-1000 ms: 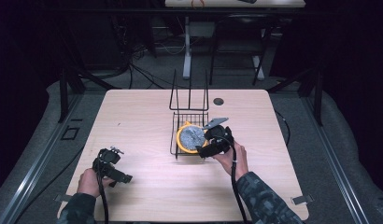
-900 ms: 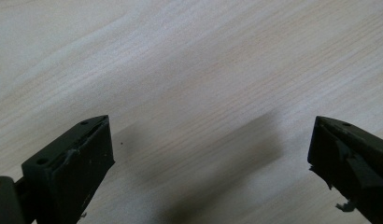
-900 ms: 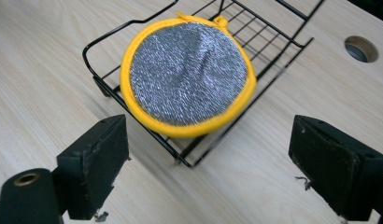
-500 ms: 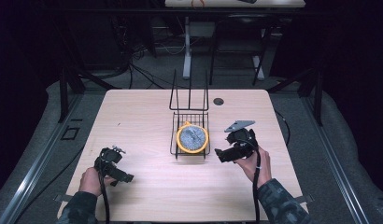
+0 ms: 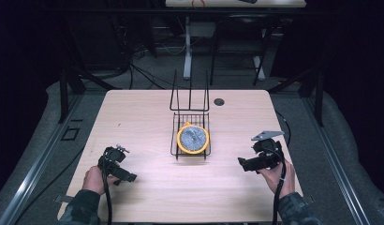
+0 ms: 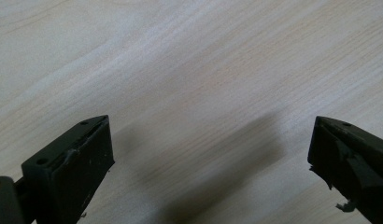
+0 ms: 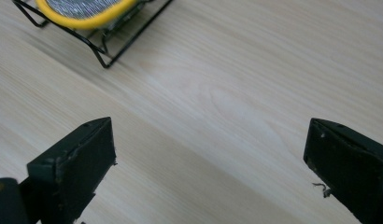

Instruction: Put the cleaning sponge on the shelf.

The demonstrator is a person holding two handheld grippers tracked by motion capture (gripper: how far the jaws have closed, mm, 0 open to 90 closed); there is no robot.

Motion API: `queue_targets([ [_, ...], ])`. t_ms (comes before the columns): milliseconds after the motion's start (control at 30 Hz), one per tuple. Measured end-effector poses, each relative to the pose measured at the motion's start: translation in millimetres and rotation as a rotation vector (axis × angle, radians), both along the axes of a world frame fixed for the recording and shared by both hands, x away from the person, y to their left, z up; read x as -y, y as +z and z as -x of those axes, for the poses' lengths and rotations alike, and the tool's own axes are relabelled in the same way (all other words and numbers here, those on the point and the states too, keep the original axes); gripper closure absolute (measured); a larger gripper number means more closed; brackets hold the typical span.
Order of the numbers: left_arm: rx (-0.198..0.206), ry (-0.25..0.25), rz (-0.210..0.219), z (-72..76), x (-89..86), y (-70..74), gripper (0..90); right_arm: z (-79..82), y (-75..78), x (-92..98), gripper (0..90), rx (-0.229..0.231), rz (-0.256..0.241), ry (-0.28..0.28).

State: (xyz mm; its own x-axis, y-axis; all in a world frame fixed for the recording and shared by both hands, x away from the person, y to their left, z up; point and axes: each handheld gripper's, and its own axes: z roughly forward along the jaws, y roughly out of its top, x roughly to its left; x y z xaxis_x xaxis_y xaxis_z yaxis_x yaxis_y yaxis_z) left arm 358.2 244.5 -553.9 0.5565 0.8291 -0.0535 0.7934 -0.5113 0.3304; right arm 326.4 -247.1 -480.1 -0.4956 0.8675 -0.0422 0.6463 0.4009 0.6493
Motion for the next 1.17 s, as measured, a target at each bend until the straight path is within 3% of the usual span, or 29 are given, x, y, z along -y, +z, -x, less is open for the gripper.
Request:
queue_targets([
  [500,-0.008,-0.023,0.01,-3.7,5.1,0.1,0.3,14.5,-37.5,53.7,1.2,-0.106,-0.028,-0.13],
  [767,-0.008,-0.036,0.019,-6.1,7.8,0.2,0.2,6.8,-65.6,73.4,0.0,-0.244,-0.038,-0.186],
  [1167,-0.015,-0.049,0.013,-7.8,10.3,-0.6,0.2,4.5,-67.0,69.7,0.0,-0.253,-0.011,-0.172],
])
